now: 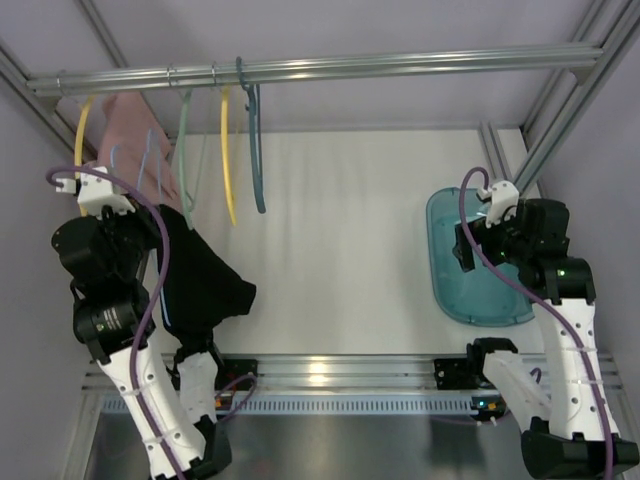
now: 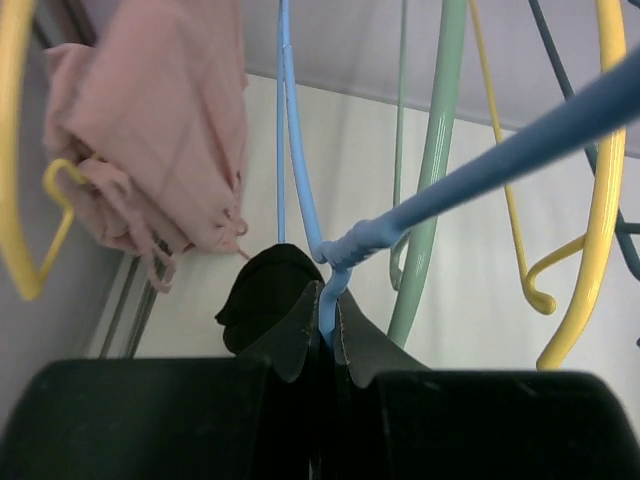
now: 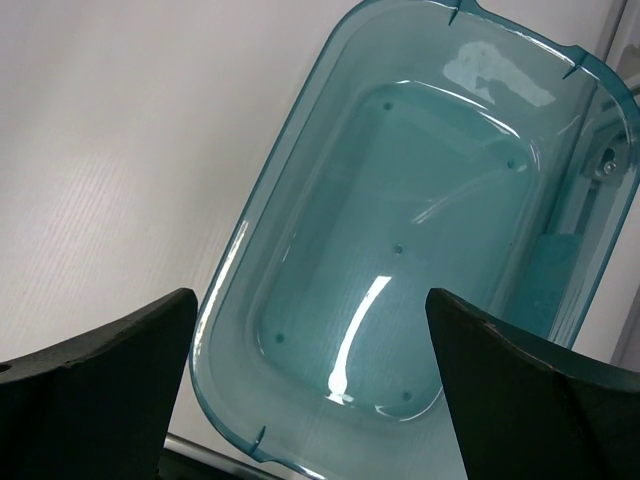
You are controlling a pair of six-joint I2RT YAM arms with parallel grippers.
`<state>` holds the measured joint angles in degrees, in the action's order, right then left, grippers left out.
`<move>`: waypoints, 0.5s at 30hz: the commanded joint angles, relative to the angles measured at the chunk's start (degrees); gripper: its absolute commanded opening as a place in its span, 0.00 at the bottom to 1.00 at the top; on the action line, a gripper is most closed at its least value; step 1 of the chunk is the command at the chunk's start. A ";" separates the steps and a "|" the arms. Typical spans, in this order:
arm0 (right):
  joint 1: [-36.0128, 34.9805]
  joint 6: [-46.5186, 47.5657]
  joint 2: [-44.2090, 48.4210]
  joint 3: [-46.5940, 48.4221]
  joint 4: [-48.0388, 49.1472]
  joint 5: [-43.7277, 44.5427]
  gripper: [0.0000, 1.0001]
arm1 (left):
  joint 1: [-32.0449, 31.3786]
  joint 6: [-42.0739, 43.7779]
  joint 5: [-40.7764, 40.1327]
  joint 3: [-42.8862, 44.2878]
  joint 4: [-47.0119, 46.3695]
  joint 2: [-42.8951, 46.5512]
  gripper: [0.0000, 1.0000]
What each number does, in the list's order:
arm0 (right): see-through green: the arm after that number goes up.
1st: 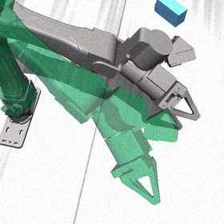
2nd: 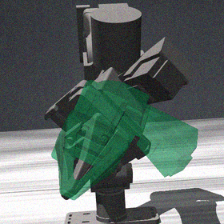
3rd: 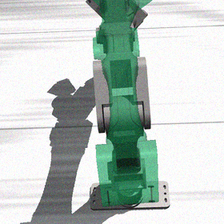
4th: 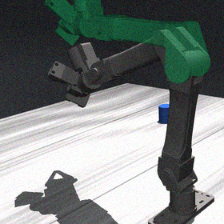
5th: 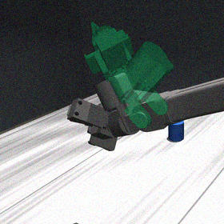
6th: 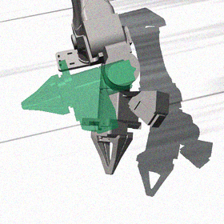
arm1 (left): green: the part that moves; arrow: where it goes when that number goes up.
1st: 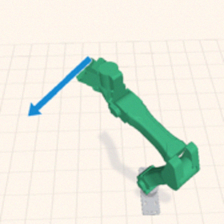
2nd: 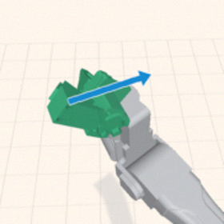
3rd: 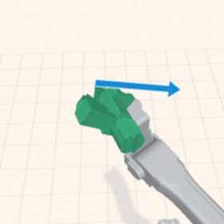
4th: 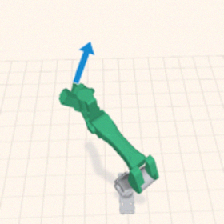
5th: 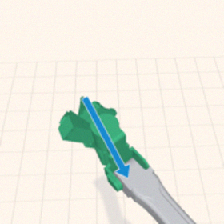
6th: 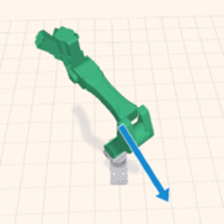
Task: Remove the trousers from the hanger
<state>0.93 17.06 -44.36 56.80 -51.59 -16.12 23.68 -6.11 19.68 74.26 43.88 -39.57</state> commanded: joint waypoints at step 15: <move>0.65 3.07 2.43 3.93 -2.28 -2.43 0.99 | -9.09 -12.68 14.65 21.10 -0.36 7.06 0.00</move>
<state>0.93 19.11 -42.74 57.34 -53.60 -17.10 15.00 -12.45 19.07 95.74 52.45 -29.78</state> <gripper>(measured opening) 0.993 0.066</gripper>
